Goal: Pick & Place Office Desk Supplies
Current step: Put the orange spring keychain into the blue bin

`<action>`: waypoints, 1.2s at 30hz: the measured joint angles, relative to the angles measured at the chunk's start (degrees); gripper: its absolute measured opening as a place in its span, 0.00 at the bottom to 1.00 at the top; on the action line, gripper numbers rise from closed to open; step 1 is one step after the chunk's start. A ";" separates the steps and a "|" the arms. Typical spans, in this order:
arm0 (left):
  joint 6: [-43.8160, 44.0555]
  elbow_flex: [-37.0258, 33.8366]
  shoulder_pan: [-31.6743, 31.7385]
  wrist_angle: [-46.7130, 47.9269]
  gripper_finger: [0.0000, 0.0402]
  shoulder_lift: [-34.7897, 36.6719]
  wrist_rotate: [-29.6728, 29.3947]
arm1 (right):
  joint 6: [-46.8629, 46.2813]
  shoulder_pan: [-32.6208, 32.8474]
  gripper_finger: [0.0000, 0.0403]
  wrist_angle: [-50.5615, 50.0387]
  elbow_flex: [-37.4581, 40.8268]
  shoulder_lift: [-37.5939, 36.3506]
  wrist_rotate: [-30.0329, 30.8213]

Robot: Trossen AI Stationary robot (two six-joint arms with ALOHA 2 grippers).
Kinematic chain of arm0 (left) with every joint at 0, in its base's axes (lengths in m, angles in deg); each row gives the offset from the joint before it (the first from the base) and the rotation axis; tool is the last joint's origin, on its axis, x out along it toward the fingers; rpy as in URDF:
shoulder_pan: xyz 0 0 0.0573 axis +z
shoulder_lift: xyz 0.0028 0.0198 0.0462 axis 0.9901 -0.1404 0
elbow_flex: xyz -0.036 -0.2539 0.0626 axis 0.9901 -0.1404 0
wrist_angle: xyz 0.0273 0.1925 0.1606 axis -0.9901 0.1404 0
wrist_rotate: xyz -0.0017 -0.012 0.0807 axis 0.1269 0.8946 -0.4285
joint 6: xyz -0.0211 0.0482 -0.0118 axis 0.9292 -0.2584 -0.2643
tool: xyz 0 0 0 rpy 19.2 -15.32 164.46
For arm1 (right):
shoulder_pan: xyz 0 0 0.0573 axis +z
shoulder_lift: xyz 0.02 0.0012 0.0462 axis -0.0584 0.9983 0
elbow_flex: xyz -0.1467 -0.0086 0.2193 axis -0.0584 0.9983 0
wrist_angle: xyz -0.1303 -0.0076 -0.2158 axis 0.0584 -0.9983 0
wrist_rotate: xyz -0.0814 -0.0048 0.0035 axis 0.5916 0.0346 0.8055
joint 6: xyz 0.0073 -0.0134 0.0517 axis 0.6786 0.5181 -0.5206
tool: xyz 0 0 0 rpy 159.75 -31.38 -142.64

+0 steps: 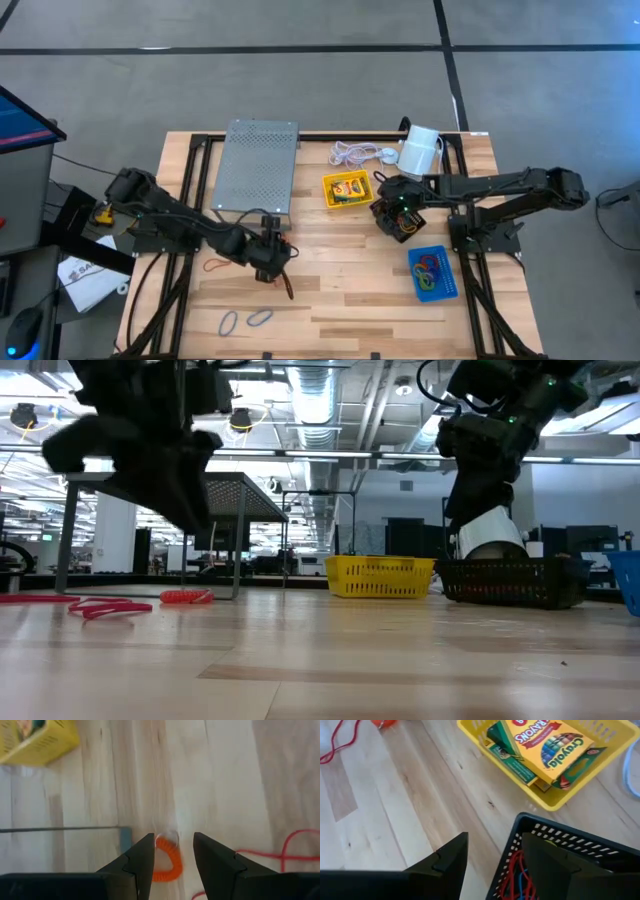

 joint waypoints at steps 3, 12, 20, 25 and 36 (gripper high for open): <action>1.03 0.93 0.00 2.07 0.33 -2.62 -1.20 | -0.01 1.02 0.45 0.41 0.00 0.00 0.01; 2.80 1.10 0.40 3.59 0.33 -7.51 -2.03 | -0.03 3.61 0.45 0.98 0.00 0.00 0.12; 5.94 1.06 2.54 3.59 0.33 -7.62 2.26 | -0.03 4.34 0.45 2.45 0.00 0.02 0.13; 6.06 0.96 3.77 4.15 0.33 -8.42 4.39 | -0.03 4.34 0.45 2.39 0.00 0.02 0.13; 5.88 1.08 5.75 2.17 0.33 -11.49 5.45 | -0.03 4.34 0.45 2.91 -0.04 0.04 0.03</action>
